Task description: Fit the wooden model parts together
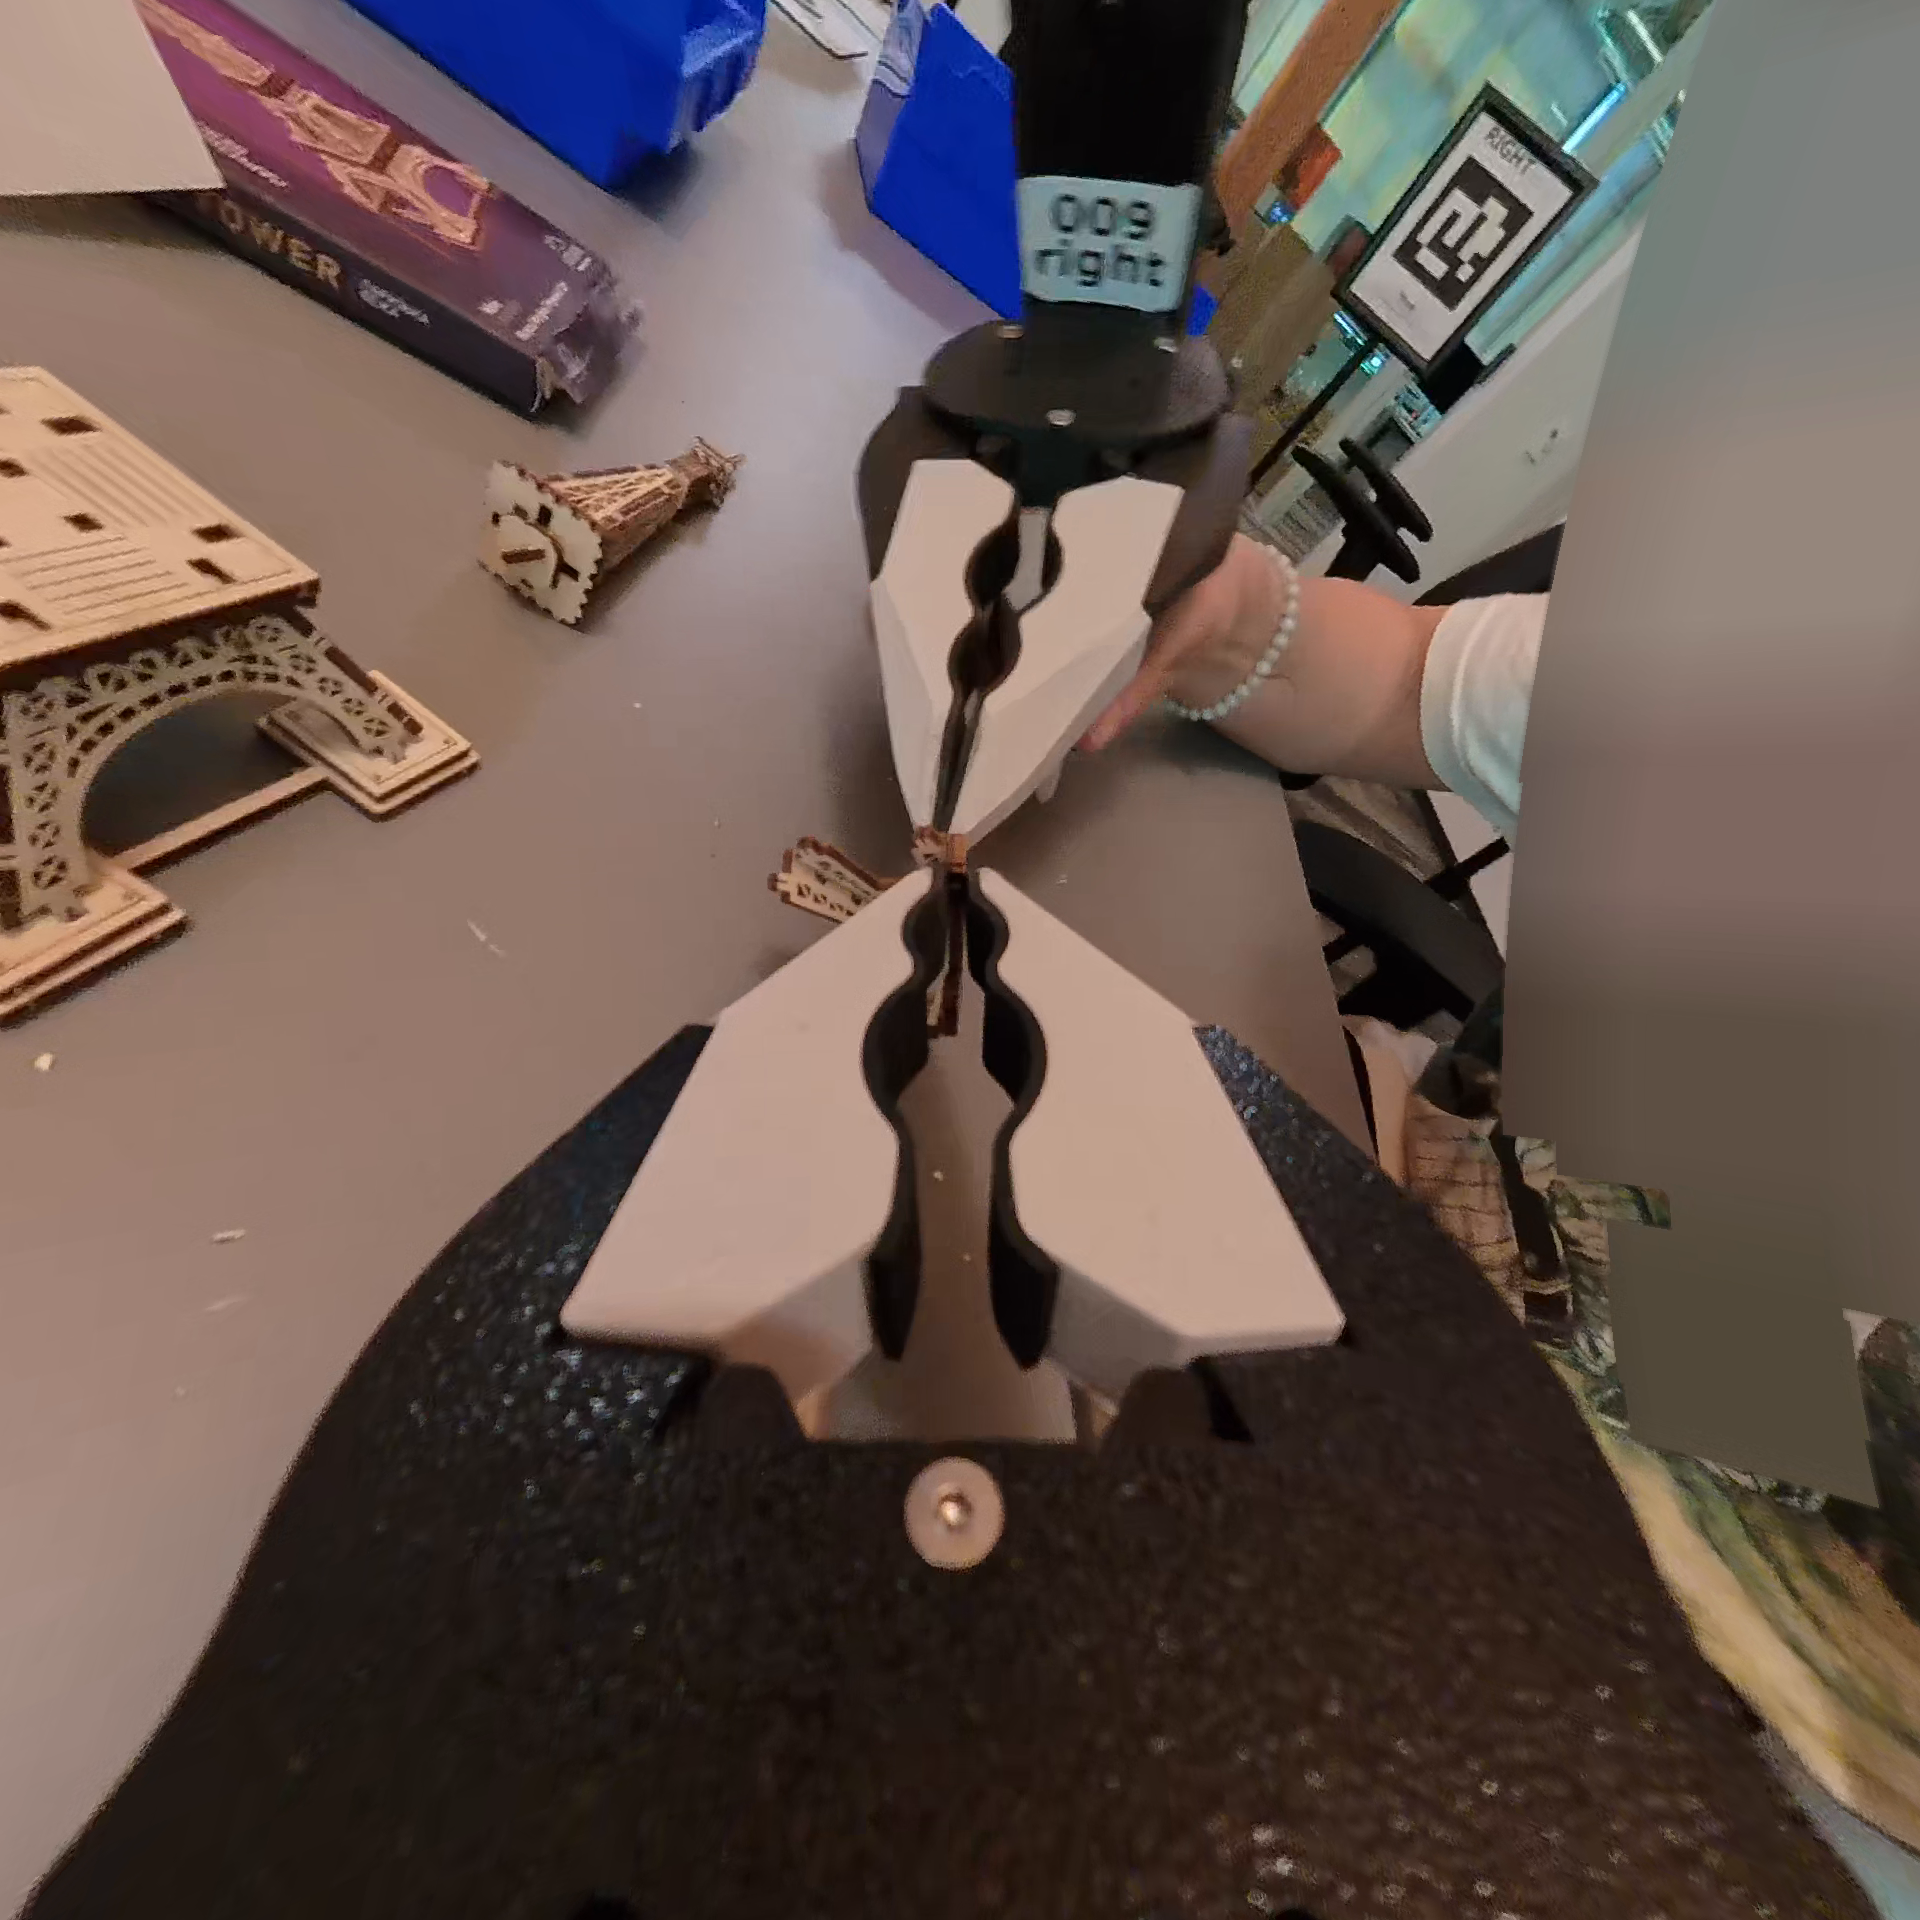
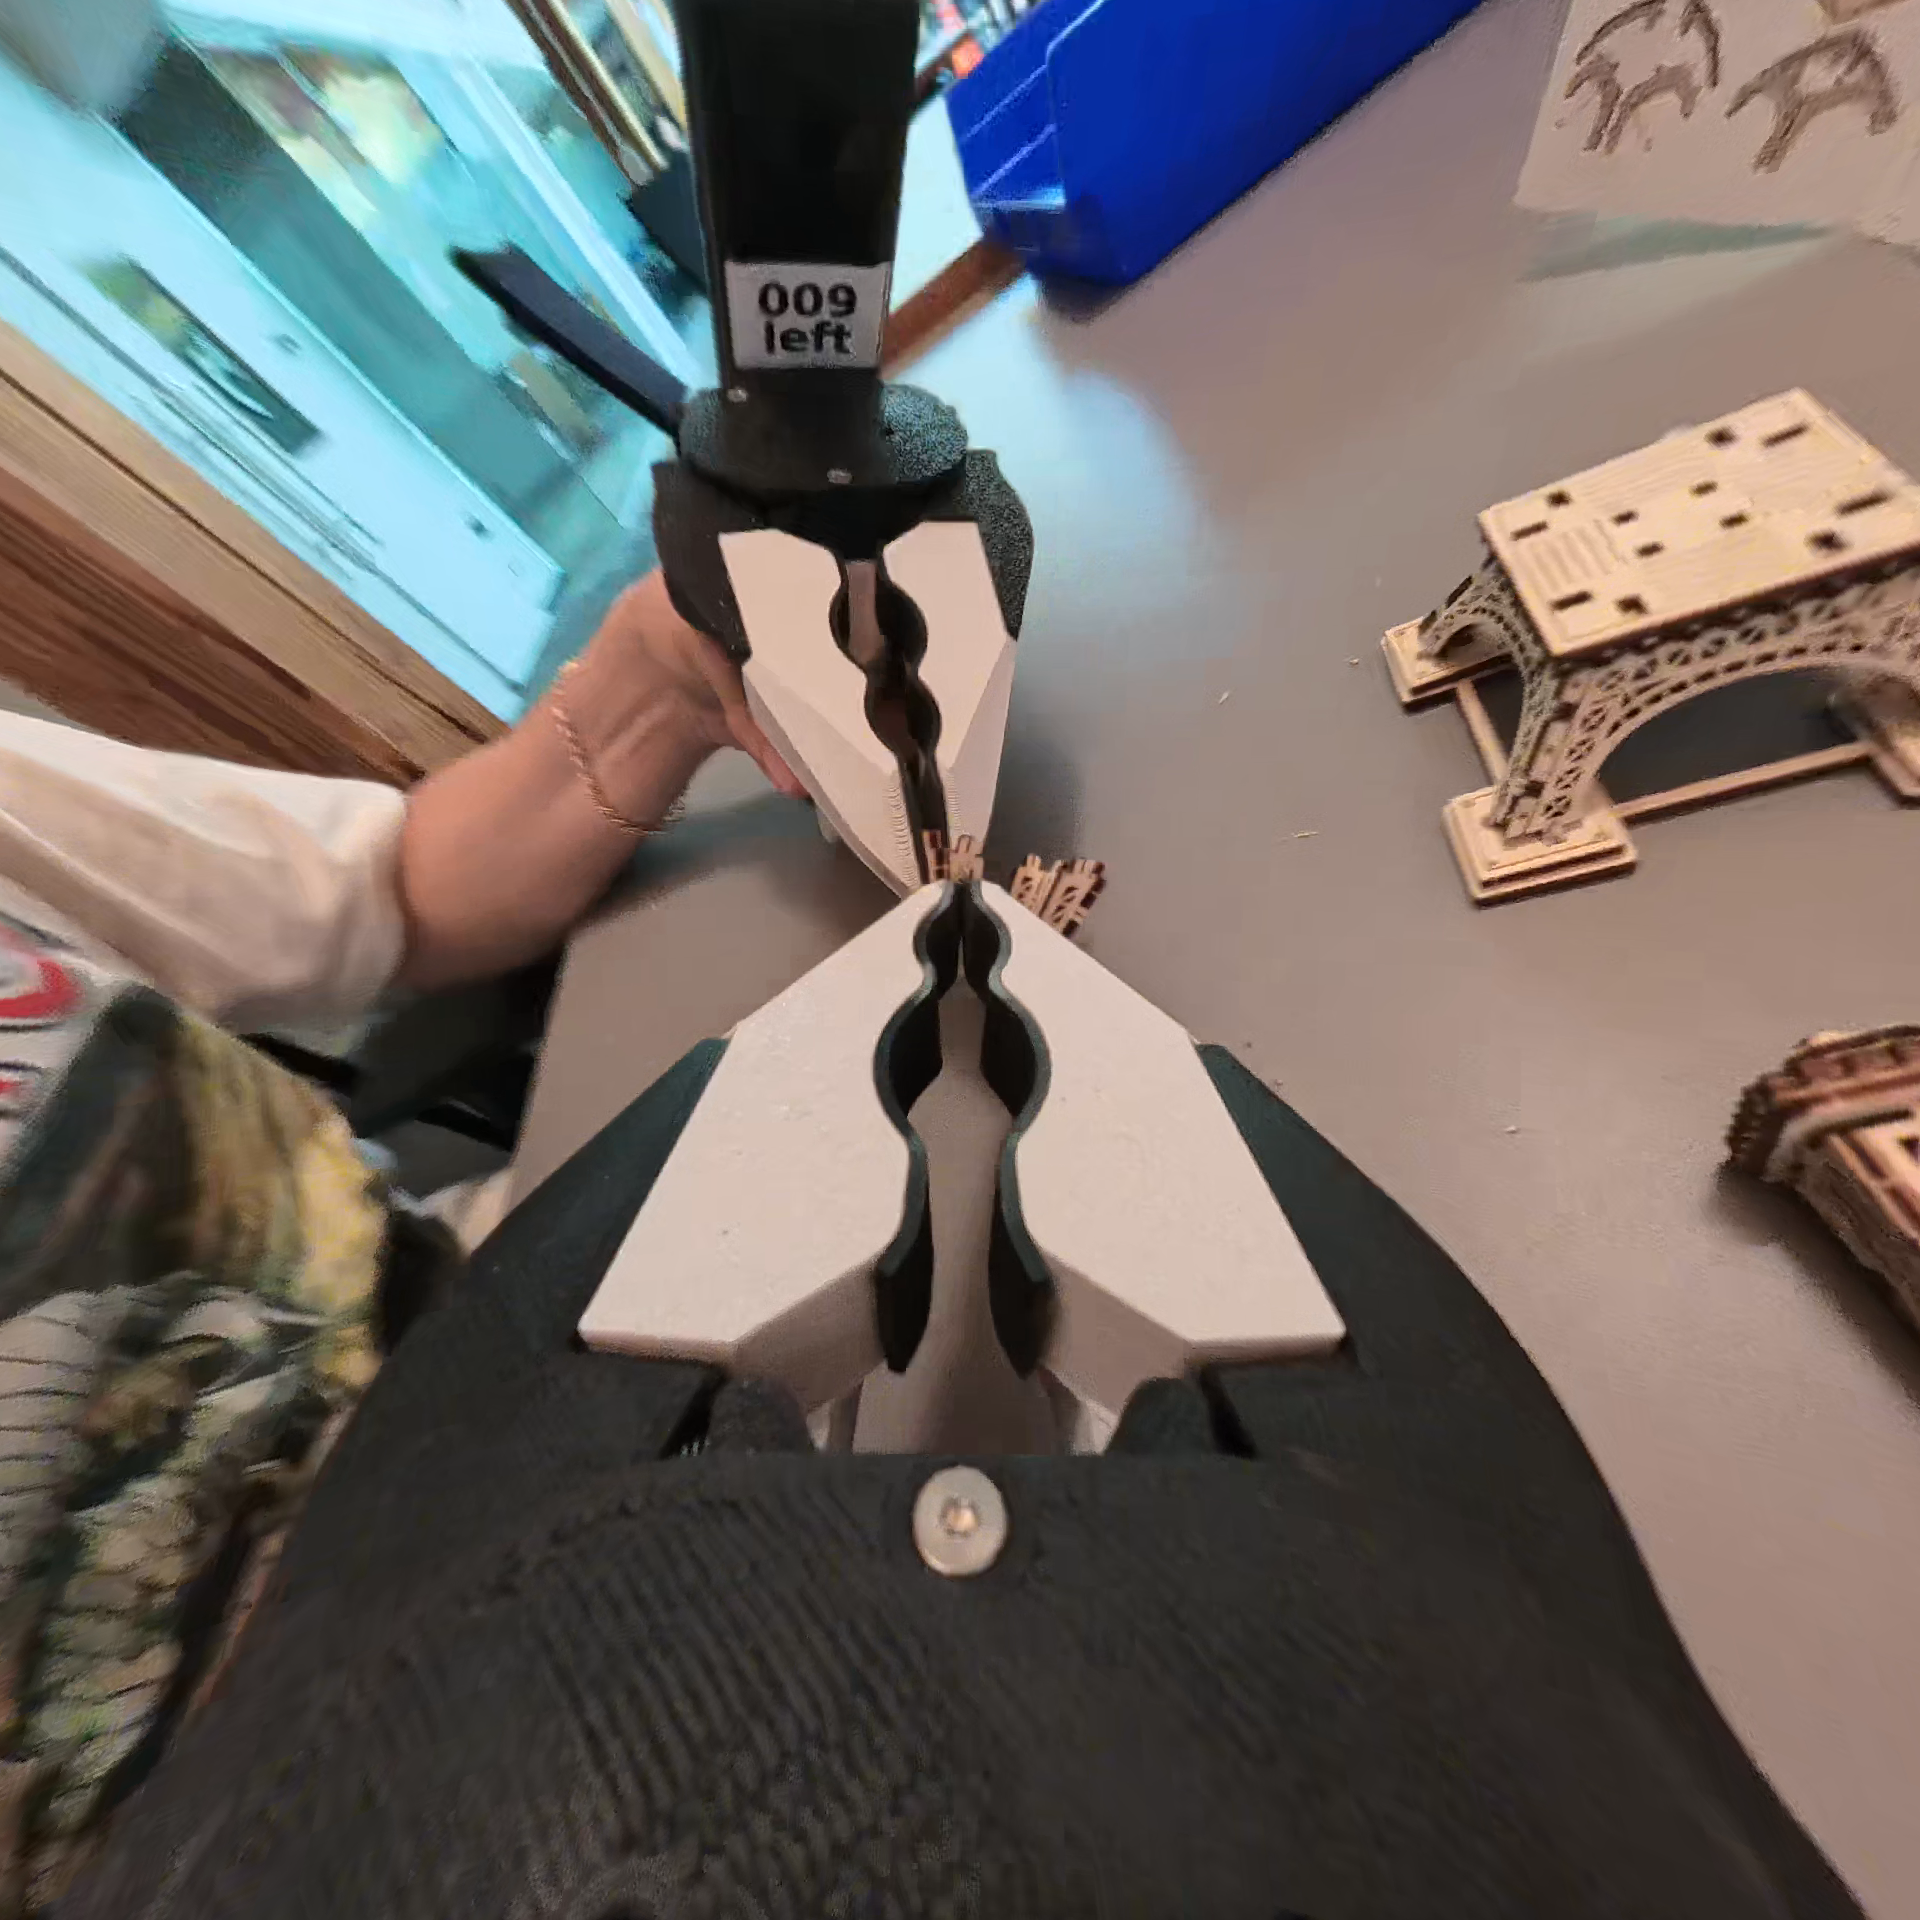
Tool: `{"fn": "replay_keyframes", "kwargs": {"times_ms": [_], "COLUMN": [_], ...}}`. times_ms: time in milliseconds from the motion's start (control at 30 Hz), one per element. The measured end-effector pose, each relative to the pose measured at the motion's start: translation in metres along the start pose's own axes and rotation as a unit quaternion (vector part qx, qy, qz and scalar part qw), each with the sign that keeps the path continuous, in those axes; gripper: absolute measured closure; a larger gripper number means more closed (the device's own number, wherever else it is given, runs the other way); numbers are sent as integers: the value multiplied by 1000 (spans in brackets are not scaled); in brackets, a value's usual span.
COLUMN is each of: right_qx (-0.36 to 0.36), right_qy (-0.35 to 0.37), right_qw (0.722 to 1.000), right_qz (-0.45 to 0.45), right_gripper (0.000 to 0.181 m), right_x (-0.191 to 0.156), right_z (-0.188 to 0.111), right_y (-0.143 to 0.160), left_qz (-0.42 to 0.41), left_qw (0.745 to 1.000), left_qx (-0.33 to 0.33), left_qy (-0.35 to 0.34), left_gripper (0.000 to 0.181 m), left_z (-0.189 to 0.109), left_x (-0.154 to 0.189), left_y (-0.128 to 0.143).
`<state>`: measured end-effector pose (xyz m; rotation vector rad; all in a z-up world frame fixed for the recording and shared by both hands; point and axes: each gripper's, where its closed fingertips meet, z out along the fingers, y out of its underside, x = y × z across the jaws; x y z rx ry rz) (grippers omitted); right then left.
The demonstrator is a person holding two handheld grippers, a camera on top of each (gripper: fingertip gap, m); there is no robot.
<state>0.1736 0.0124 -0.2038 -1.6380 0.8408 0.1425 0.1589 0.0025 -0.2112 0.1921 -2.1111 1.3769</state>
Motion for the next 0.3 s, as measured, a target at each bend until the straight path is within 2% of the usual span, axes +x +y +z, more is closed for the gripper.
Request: {"fn": "replay_keyframes", "kwargs": {"times_ms": [67,300], "right_qx": [2,5], "right_qy": [-17,-13], "right_qw": [999,1000], "right_qz": [30,13], "right_gripper": [181,181], "right_x": [1,-1], "right_z": [-1,-1], "right_y": [1,2], "left_qz": [2,-3], "left_qw": [1000,999], "left_qx": [5,20], "left_qy": [-1,25], "left_gripper": [181,181], "left_z": [0,-3], "left_x": [0,8], "left_y": [-1,-5]}}
